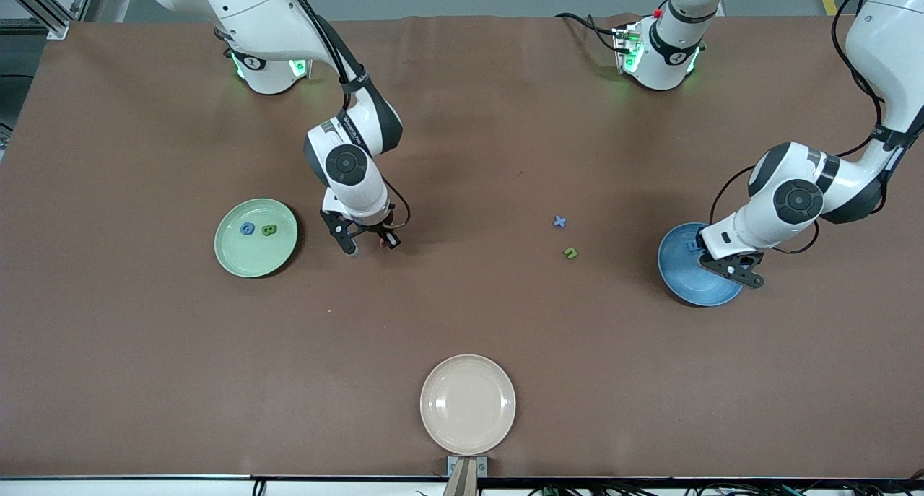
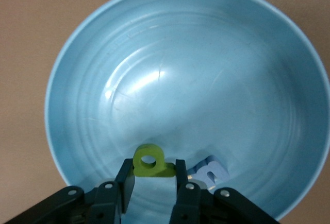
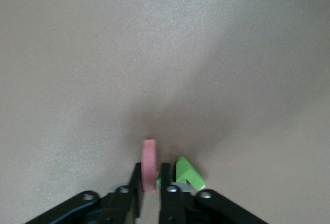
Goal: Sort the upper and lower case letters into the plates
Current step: 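Release the p with the left gripper while the right gripper drops Q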
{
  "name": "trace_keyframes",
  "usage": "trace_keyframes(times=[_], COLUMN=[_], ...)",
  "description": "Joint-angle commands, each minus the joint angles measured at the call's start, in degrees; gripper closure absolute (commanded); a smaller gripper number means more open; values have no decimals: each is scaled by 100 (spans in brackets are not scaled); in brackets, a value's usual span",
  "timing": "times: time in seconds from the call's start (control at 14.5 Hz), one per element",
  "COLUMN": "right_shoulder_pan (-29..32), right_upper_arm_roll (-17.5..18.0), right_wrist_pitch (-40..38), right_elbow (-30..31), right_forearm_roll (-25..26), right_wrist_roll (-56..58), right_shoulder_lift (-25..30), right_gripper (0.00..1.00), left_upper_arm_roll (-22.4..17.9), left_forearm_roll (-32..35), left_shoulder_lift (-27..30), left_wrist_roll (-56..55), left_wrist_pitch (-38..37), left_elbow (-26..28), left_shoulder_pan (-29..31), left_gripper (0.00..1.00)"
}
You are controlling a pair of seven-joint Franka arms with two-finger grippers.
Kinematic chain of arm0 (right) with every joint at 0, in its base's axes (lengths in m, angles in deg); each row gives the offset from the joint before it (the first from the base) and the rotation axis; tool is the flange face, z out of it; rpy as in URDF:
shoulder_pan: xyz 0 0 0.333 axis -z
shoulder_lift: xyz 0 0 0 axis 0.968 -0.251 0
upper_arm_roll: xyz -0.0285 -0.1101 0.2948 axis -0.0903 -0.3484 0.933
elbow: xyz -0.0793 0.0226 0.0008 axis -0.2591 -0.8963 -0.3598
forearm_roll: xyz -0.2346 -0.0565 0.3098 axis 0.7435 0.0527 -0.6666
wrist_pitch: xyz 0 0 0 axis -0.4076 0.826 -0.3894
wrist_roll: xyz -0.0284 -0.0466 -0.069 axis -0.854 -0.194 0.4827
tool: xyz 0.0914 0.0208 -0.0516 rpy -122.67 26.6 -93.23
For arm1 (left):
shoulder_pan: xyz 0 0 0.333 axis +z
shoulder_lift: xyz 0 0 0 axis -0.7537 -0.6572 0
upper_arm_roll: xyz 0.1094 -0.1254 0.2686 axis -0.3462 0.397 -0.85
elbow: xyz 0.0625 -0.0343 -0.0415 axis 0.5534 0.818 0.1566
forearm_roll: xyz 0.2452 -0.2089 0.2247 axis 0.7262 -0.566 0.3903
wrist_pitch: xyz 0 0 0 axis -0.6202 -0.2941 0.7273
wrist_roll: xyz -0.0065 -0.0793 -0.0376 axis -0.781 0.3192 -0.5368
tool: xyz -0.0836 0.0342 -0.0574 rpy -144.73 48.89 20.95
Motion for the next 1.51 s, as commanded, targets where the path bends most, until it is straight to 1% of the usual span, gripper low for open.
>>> trace_keyframes(times=[0.0,0.07,0.14,0.21,0.34,0.48,0.62,0.69,0.76,0.89,0.96,1.03,1.1,1.17,1.24,1.45], right_shoulder_pan=[50,76,146,225,514,770,1042,1183,1314,1630,1815,1999,2149,2290,2413,2704], right_upper_arm_roll=[21,21,12,3,3,3,-5,-5,-5,-5,3,3,3,3,3,3], right_wrist_pitch=[-52,-96,-235,-567,-1087,-1326,-1327,-1327,-1327,-1292,-1291,-1274,-1248,-1195,-1003,-668], right_elbow=[-42,-42,-42,-51,-42,98,457,624,782,1116,1214,1302,1346,1390,1469,1522], right_forearm_roll=[218,219,219,219,219,228,315,394,517,798,895,913,913,922,922,922], right_wrist_roll=[121,269,410,594,1103,1639,2237,2466,2694,3116,3327,3590,3845,4048,4241,4559], right_shoulder_lift=[-79,-62,17,148,490,816,1211,1387,1554,1844,1950,2021,2065,2065,2048,1978], right_gripper=[100,100,100,100,100,100,100,100,100,100,100,100,100,100,100,100], left_upper_arm_roll=[-19,-19,7,42,374,892,1367,1535,1580,1563,1545,1545,1545,1536,1432,782], left_forearm_roll=[161,170,161,152,73,38,-172,-173,-182,-208,-234,-226,-226,-217,-173,-208], left_shoulder_lift=[-94,-94,-68,-24,90,91,82,21,20,20,-14,-163,-364,-558,-664,-683], left_wrist_roll=[-25,18,-16,-42,-304,-1041,-2146,-2761,-3359,-4537,-5456,-6370,-7032,-7422,-7591,-7758], left_wrist_pitch=[-3,-3,-3,-47,-344,-906,-1023,-1023,-1023,-1023,-1023,-979,-927,-909,-909,-611], left_elbow=[-134,-186,-213,-222,-274,-362,-415,-424,-442,-538,-617,-696,-775,-863,-942,-1013], left_shoulder_pan=[-12,-29,-29,-47,-47,-47,-90,-195,-440,-1046,-1275,-1373,-1513,-1697,-1899,-2620], left_gripper=[56,25,8,0,0,0,0,0,0,0,0,0,0,0,0,0])
